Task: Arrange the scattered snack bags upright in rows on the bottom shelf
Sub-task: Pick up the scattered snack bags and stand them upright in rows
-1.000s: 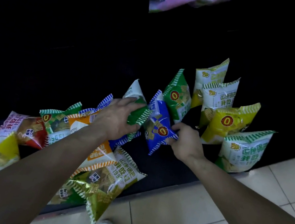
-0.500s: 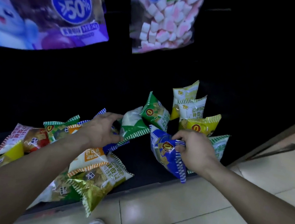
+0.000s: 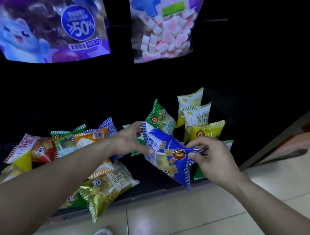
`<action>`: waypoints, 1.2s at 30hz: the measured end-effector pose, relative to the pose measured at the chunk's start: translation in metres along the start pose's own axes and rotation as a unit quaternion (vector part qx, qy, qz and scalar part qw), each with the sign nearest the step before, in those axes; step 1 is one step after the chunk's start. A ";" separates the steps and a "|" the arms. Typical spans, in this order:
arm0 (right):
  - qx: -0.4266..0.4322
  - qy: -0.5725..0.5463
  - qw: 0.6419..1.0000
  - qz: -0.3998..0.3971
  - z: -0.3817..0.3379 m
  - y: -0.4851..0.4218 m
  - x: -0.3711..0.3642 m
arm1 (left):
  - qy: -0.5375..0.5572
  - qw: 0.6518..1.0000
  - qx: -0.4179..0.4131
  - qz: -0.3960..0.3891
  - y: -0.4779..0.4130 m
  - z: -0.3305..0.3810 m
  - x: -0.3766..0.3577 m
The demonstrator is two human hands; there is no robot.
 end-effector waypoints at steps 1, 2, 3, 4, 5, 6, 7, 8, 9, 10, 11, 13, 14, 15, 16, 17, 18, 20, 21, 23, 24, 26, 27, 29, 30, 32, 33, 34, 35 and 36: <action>-0.001 -0.004 1.000 0.001 0.002 -0.003 0.000 | 0.010 1.000 0.005 -0.003 -0.002 -0.003 -0.003; -0.004 -0.011 1.000 0.001 0.006 -0.005 0.001 | 0.019 1.000 0.010 -0.005 -0.003 -0.005 -0.007; -0.012 -0.025 1.000 0.002 0.011 -0.008 0.001 | 0.029 1.000 0.008 -0.002 -0.004 -0.007 -0.009; -0.020 -0.045 0.999 0.001 0.017 -0.010 0.002 | 0.044 0.999 -0.006 0.006 -0.004 -0.004 -0.009; -0.028 -0.060 0.998 -0.001 0.024 -0.013 0.003 | 0.055 0.998 -0.022 0.019 -0.005 -0.001 -0.008; -0.034 -0.062 0.997 -0.009 0.030 -0.015 0.002 | 0.067 0.997 -0.037 0.033 -0.004 0.003 -0.006; -0.041 -0.053 0.997 -0.021 0.036 -0.018 0.000 | 0.073 0.995 -0.051 0.046 -0.006 0.005 -0.004; -0.049 -0.038 0.998 -0.034 0.041 -0.020 -0.002 | 0.085 0.992 -0.067 0.060 -0.006 0.009 -0.002; -0.058 -0.018 0.997 -0.041 0.047 -0.023 -0.004 | 0.093 0.990 -0.075 0.074 -0.007 0.010 0.000; -0.069 0.003 0.997 -0.047 0.052 -0.025 -0.006 | 0.105 0.987 -0.080 0.091 -0.006 0.012 0.003; -0.080 0.020 0.995 -0.054 0.055 -0.028 -0.009 | 0.108 0.985 -0.079 0.107 -0.007 0.010 0.005; -0.093 0.028 0.992 -0.075 0.057 -0.031 -0.016 | 0.112 0.982 -0.066 0.136 -0.008 0.006 0.008; -0.097 0.017 0.991 -0.088 0.057 -0.032 -0.021 | 0.109 0.982 -0.059 0.145 -0.009 0.003 0.010; -0.097 0.005 0.990 -0.100 0.056 -0.034 -0.025 | 0.099 0.982 -0.057 0.151 -0.009 0.003 0.011; -0.095 0.008 0.989 -0.109 0.054 -0.036 -0.030 | 0.094 0.982 -0.054 0.157 -0.009 0.002 0.013; -0.093 0.028 0.988 -0.118 0.053 -0.038 -0.033 | 0.081 0.983 -0.052 0.158 -0.009 0.002 0.014; -0.093 0.065 0.985 -0.128 0.052 -0.040 -0.037 | 0.066 0.984 -0.053 0.158 -0.008 0.004 0.014; -0.101 0.136 0.974 -0.150 0.051 -0.043 -0.045 | 0.023 0.986 -0.058 0.155 -0.007 0.012 0.015; -0.108 0.154 0.969 -0.159 0.050 -0.044 -0.047 | 0.000 0.986 -0.061 0.155 -0.006 0.016 0.015; -0.120 0.167 0.964 -0.170 0.050 -0.045 -0.051 | -0.037 0.984 -0.073 0.158 -0.004 0.025 0.016; -0.121 0.172 0.962 -0.172 0.051 -0.045 -0.053 | -0.060 0.982 -0.079 0.163 -0.003 0.029 0.016; -0.107 0.167 0.964 -0.174 0.048 -0.045 -0.059 | -0.119 0.974 -0.088 0.170 -0.002 0.039 0.013; -0.093 0.151 0.968 -0.175 0.044 -0.045 -0.062 | -0.140 0.971 -0.097 0.165 -0.003 0.043 0.009; -0.066 0.100 0.977 -0.175 0.037 -0.044 -0.067 | -0.158 0.971 -0.110 0.143 -0.005 0.047 -0.002; -0.057 0.080 0.980 -0.171 0.035 -0.044 -0.068 | -0.157 0.972 -0.110 0.134 -0.005 0.048 -0.005; -0.047 0.062 0.984 -0.161 0.038 -0.041 -0.064 | -0.114 0.983 -0.103 0.104 -0.006 0.044 -0.007; -0.041 0.056 0.986 -0.155 0.040 -0.040 -0.060 | -0.086 0.988 -0.102 0.079 -0.006 0.041 -0.008; -0.036 0.050 0.987 -0.145 0.042 -0.039 -0.056 | -0.066 0.992 -0.097 0.047 -0.007 0.037 -0.010; -0.034 0.042 0.989 -0.135 0.045 -0.038 -0.052 | -0.058 0.994 -0.088 0.014 -0.006 0.032 -0.014; -0.032 0.028 0.991 -0.127 0.046 -0.038 -0.048 | -0.053 0.995 -0.080 -0.012 -0.005 0.027 -0.019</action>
Point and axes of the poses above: each hand's wrist, its own y-axis away from the middle knuckle, its own x-axis out of the back of the hand, z = x × y, the point moved 10 cm from there along -y, towards the middle knuckle, and after that the axes turned 4 degrees about -z, right-handed, at the moved point
